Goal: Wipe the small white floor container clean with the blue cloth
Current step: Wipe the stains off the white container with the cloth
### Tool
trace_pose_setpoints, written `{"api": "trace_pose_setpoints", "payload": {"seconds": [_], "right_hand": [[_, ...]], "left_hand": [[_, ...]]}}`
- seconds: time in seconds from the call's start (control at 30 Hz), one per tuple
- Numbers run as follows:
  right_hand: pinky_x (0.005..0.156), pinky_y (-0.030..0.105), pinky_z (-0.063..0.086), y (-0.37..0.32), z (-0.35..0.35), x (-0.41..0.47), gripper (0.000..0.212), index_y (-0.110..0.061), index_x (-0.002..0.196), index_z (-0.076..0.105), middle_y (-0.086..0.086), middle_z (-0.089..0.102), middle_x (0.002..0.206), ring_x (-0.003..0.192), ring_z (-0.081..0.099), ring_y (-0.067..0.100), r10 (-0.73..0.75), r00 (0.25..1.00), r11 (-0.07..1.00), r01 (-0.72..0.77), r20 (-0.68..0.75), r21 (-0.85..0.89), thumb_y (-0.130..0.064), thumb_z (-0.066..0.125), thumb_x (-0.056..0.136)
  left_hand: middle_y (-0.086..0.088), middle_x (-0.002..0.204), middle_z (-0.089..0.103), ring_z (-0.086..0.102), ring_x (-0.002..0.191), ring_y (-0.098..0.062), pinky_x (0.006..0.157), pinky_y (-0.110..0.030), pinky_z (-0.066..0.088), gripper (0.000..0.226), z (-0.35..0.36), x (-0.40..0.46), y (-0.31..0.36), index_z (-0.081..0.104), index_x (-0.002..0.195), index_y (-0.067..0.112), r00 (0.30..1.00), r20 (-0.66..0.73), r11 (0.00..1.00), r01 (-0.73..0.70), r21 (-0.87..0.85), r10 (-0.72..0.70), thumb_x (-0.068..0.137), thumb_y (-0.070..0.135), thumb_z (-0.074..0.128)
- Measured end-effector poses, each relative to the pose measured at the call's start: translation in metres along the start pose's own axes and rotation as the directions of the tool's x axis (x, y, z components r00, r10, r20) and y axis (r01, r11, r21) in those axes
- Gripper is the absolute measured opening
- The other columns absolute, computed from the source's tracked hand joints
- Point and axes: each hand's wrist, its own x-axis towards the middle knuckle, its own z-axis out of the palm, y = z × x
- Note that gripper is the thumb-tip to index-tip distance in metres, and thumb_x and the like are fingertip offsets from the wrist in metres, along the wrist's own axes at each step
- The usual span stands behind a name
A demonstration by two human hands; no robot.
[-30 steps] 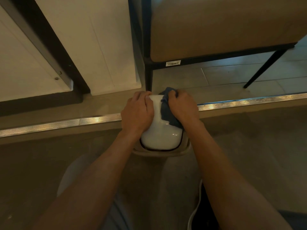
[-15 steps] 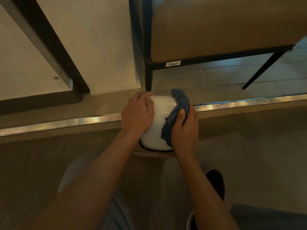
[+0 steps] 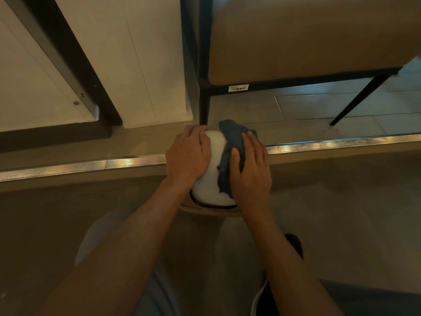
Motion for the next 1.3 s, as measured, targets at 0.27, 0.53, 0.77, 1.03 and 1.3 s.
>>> {"api": "trace_pose_setpoints", "payload": {"seconds": [0.27, 0.53, 0.77, 1.03, 1.3], "right_hand": [[0.1, 0.029, 0.046, -0.003, -0.009, -0.002, 0.045, -0.016, 0.139, 0.05, 0.004, 0.059, 0.13, 0.122, 0.053, 0.014, 0.402, 0.912, 0.852, -0.407, 0.087, 0.331, -0.041, 0.032, 0.107], [0.082, 0.026, 0.046, -0.002, -0.02, 0.031, 0.037, -0.019, 0.099, 0.056, -0.001, 0.059, 0.092, 0.088, 0.057, 0.009, 0.493, 0.822, 0.696, -0.569, 0.285, 0.438, -0.042, 0.028, 0.107], [0.073, 0.023, 0.05, 0.016, -0.005, -0.06, 0.036, -0.013, 0.108, 0.055, -0.001, 0.059, 0.095, 0.086, 0.059, 0.003, 0.425, 0.904, 0.8, -0.394, 0.036, 0.453, -0.039, 0.03, 0.108], [0.077, 0.03, 0.048, 0.007, -0.021, -0.014, 0.043, -0.019, 0.107, 0.056, 0.0, 0.062, 0.095, 0.093, 0.062, 0.015, 0.47, 0.86, 0.785, -0.51, 0.199, 0.35, -0.047, 0.024, 0.107], [0.075, 0.022, 0.049, 0.011, -0.016, -0.04, 0.038, -0.014, 0.108, 0.057, -0.001, 0.063, 0.095, 0.087, 0.061, 0.002, 0.468, 0.87, 0.75, -0.483, 0.154, 0.452, -0.04, 0.03, 0.108]], "left_hand": [[-0.003, 0.134, 0.058, 0.056, 0.114, -0.021, 0.093, -0.034, 0.044, 0.051, 0.003, -0.001, -0.001, 0.057, 0.134, 0.02, 1.0, 0.0, 1.0, -0.002, -0.005, 0.002, 0.102, 0.041, 0.023], [-0.003, 0.133, 0.058, 0.057, 0.112, -0.021, 0.09, -0.035, 0.046, 0.05, 0.003, -0.002, 0.001, 0.058, 0.133, 0.019, 0.999, -0.045, 0.999, 0.03, -0.016, -0.031, 0.102, 0.04, 0.025], [-0.001, 0.133, 0.058, 0.057, 0.111, -0.02, 0.086, -0.028, 0.039, 0.043, 0.007, 0.0, -0.001, 0.06, 0.132, 0.021, 0.997, -0.065, 0.999, 0.049, -0.001, -0.049, 0.105, 0.036, 0.03], [-0.004, 0.133, 0.058, 0.057, 0.111, -0.022, 0.088, -0.03, 0.041, 0.043, 0.004, -0.003, 0.002, 0.057, 0.133, 0.018, 0.999, -0.048, 0.999, 0.025, 0.029, -0.023, 0.106, 0.036, 0.03], [-0.004, 0.131, 0.059, 0.058, 0.109, -0.023, 0.089, -0.035, 0.045, 0.043, 0.004, -0.002, 0.002, 0.058, 0.133, 0.019, 0.998, -0.047, 0.999, 0.039, 0.011, -0.038, 0.106, 0.035, 0.029]]}}
